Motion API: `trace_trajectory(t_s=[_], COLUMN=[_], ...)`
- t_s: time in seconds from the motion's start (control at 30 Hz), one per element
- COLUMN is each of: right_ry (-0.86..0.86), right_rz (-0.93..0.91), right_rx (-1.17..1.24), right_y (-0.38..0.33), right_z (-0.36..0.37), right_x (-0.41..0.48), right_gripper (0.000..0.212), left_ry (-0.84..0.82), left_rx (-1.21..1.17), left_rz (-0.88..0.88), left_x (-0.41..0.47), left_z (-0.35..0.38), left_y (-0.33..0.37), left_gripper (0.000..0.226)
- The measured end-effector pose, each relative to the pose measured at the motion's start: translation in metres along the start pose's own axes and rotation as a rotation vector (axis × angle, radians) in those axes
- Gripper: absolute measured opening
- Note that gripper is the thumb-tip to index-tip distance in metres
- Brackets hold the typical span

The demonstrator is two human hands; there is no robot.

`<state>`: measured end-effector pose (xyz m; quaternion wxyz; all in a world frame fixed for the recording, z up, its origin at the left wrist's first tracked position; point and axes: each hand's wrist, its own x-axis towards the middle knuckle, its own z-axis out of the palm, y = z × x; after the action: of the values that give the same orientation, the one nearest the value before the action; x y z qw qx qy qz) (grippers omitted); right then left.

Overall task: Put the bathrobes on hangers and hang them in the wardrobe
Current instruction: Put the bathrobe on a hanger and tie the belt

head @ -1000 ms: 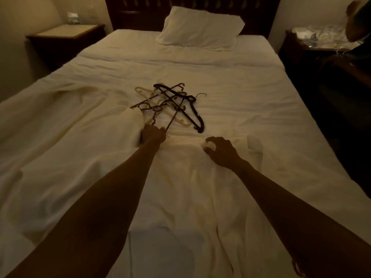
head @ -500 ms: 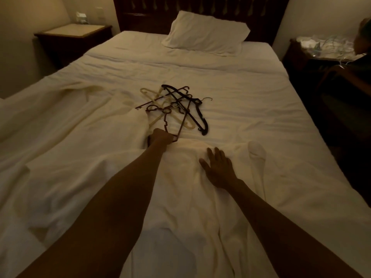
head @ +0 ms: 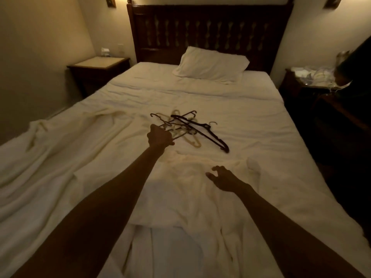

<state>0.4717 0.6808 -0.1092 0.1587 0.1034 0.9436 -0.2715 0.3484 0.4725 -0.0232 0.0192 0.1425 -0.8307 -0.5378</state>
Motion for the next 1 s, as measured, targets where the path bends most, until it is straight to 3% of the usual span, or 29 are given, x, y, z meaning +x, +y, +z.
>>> trace_trajectory(t_s=[0.1,0.23,0.37,0.53,0.63,0.77,0.83,1.0], right_ry=[0.038,0.141,0.348,0.623,0.521,0.280,0.232,0.268], right_rz=[-0.042,-0.051,-0.026,0.014,0.045,0.154,0.140,0.112], right_rx=[0.024,0.141,0.258,0.045,0.071,0.593,0.818,0.932], right_y=[-0.024,-0.049,-0.049,-0.006,0.023,0.054,0.072,0.109], right_z=[-0.033,-0.070,-0.100,-0.129,-0.136,-0.123,-0.115,-0.100], right_x=[-0.037,-0.083,-0.121,-0.154,-0.166,-0.179,-0.178,-0.151], right_gripper=[0.052,0.049,0.065,0.069,0.075,0.090,0.081,0.034], left_ry=[0.027,-0.017,-0.220,-0.564,-0.725,-0.821,-0.873,-0.874], left_rx=[0.060,0.179,0.173,0.241,0.283,0.302,0.313,0.455], left_rz=[0.079,0.163,0.176,0.253,0.268,0.316,0.330,0.343], left_x=[-0.025,-0.056,-0.087,-0.131,-0.145,-0.150,-0.146,-0.122], left_z=[-0.043,-0.095,-0.124,-0.126,-0.107,-0.067,-0.042,0.016], left_y=[0.029,0.054,0.068,0.066,0.052,0.033,0.025,0.019], left_gripper=[0.047,0.037,0.025,0.027,0.031,0.038,0.037,0.044])
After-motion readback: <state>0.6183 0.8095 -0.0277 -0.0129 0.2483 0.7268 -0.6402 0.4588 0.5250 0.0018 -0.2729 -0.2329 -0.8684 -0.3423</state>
